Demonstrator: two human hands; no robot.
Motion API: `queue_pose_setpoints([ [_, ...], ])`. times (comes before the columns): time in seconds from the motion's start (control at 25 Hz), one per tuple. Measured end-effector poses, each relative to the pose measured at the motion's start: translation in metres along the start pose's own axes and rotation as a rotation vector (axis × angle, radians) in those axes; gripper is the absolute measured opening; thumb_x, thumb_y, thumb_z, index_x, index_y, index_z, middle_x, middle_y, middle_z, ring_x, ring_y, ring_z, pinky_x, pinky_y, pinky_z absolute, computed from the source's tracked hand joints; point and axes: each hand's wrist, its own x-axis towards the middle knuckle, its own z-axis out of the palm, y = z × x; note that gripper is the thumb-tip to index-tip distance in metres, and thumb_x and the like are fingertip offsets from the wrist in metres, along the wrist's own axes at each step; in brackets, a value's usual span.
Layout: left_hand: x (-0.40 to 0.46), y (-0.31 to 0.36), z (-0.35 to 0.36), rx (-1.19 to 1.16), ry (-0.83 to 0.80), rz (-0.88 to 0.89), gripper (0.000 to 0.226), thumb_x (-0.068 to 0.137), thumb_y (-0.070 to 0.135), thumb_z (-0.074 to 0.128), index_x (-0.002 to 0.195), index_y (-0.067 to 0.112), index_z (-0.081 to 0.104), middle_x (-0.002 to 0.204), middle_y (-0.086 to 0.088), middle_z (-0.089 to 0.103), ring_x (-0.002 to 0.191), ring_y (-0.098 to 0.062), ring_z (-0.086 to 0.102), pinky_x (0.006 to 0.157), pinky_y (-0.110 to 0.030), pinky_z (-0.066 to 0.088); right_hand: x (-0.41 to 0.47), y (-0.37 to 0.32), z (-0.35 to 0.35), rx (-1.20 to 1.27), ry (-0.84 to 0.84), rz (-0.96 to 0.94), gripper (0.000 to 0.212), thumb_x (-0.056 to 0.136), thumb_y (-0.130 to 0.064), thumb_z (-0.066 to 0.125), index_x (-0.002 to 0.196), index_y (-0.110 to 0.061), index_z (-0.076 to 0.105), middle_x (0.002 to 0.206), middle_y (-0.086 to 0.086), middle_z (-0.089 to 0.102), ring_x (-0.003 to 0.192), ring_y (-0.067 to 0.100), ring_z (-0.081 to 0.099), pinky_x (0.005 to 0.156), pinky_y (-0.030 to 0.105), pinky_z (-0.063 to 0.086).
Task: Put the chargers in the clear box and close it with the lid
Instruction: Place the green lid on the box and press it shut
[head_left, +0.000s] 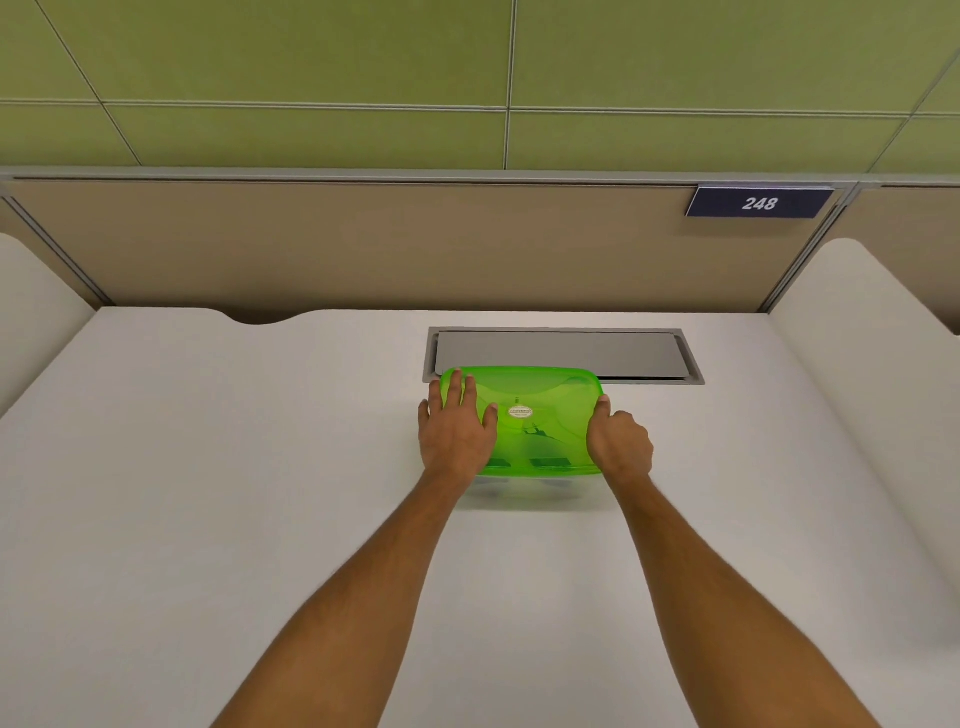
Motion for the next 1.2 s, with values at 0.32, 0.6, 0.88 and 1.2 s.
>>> queue_pose_setpoints([
  [0.32,-0.002,0.01,0.002,0.07,-0.073,-0.044,0.063,0.097,0.049,0.02,0.151,0.016,0.013,0.162,-0.001,0.009,0.147,-0.032,0.006,0.116,-0.056,0.011,-0.026,0.018,-0.002,-0.074,-0.053,0.063,0.092,0.084,-0.076,0.011,0.105,-0.004,0.063,0.103,0.019,0.069,0.093,0.037,0.067,0.086,0.042,0.053],
  [0.6,-0.005,0.01,0.002,0.08,-0.054,-0.023,0.062,0.098,0.045,0.023,0.15,0.013,0.016,0.161,-0.004,0.011,0.146,-0.036,0.01,0.112,-0.057,0.024,-0.03,0.021,0.007,-0.003,0.115,0.049,0.068,0.097,-0.056,0.023,0.106,-0.001,0.062,0.108,0.022,0.067,0.102,0.04,0.061,0.082,0.042,0.048],
  [0.88,-0.008,0.009,0.0,0.074,-0.063,-0.026,0.064,0.096,0.048,0.026,0.149,0.013,0.018,0.161,-0.005,0.012,0.145,-0.036,0.01,0.111,-0.059,0.022,-0.033,0.019,0.002,0.007,0.076,0.048,0.072,0.097,-0.056,0.018,0.106,0.0,0.063,0.108,0.022,0.067,0.101,0.04,0.061,0.082,0.042,0.047],
  [1.2,-0.017,-0.002,-0.014,-0.21,-0.026,-0.252,0.07,0.091,0.055,0.042,0.141,0.007,0.03,0.148,-0.016,0.033,0.127,-0.039,0.04,0.091,-0.052,0.044,-0.019,0.036,-0.062,0.271,-0.63,0.18,0.055,0.094,-0.044,0.053,0.107,0.01,0.055,0.079,0.02,0.064,0.061,0.029,0.062,0.059,0.036,0.058],
])
